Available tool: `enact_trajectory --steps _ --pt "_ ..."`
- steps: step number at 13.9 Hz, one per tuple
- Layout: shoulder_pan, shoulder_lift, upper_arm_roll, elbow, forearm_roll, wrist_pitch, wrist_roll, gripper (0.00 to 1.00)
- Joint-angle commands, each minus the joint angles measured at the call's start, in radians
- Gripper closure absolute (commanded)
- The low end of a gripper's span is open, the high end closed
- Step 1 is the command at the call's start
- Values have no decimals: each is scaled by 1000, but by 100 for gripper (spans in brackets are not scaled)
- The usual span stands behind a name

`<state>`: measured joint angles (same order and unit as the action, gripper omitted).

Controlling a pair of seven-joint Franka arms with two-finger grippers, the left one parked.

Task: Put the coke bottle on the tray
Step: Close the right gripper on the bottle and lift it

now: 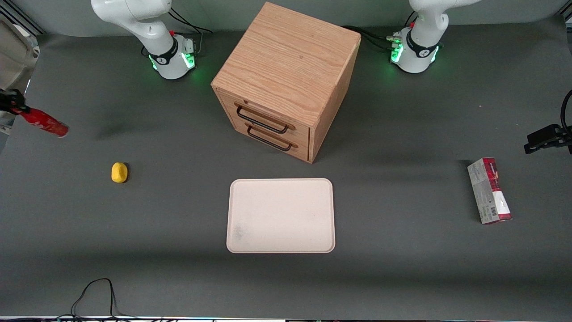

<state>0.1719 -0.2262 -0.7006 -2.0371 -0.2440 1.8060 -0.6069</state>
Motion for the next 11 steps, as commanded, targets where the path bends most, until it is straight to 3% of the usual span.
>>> enact_trajectory --steps 1,8,11 --pt "61 5 -7 203 18 -181 13 100" --pt "135 39 -5 474 26 -402 10 100" --pt "202 121 -7 517 89 -393 22 100"
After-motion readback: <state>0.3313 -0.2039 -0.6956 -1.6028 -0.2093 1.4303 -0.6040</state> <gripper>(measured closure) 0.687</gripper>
